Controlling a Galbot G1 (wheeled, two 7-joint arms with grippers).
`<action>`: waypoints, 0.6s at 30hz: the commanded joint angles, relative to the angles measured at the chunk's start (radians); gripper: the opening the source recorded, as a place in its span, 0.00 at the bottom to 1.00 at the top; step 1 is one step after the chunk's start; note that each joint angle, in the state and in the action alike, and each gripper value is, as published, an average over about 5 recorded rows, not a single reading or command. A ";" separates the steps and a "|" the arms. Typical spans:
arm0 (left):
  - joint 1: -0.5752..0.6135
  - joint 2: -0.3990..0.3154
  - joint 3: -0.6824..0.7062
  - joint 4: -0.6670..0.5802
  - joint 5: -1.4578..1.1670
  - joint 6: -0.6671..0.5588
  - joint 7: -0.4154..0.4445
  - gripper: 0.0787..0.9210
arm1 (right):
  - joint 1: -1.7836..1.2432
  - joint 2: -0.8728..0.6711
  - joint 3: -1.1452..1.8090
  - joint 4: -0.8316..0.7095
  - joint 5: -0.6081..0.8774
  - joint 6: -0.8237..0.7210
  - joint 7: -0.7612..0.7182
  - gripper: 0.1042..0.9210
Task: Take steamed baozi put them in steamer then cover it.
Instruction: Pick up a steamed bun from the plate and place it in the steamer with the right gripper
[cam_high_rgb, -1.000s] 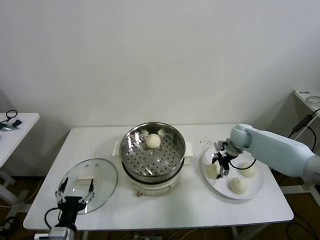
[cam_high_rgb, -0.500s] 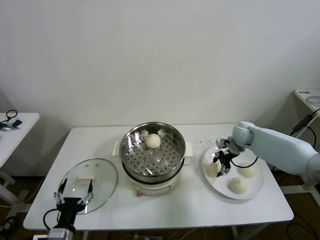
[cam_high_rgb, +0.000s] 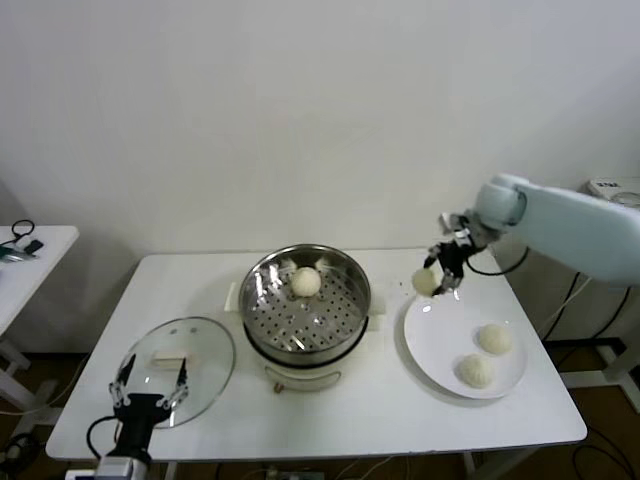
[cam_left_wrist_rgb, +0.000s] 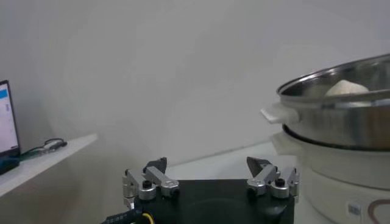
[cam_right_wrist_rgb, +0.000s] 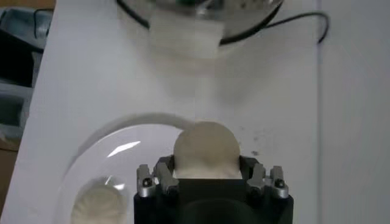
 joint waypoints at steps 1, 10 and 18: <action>0.004 -0.003 0.011 -0.007 0.003 -0.001 0.001 0.88 | 0.237 0.182 -0.121 0.013 0.276 -0.048 0.025 0.71; 0.023 -0.015 0.023 -0.017 0.007 -0.020 0.003 0.88 | 0.255 0.373 -0.169 0.011 0.418 -0.102 0.096 0.71; 0.006 0.001 0.023 -0.009 0.012 -0.033 0.003 0.88 | 0.148 0.467 -0.150 0.029 0.426 -0.152 0.187 0.72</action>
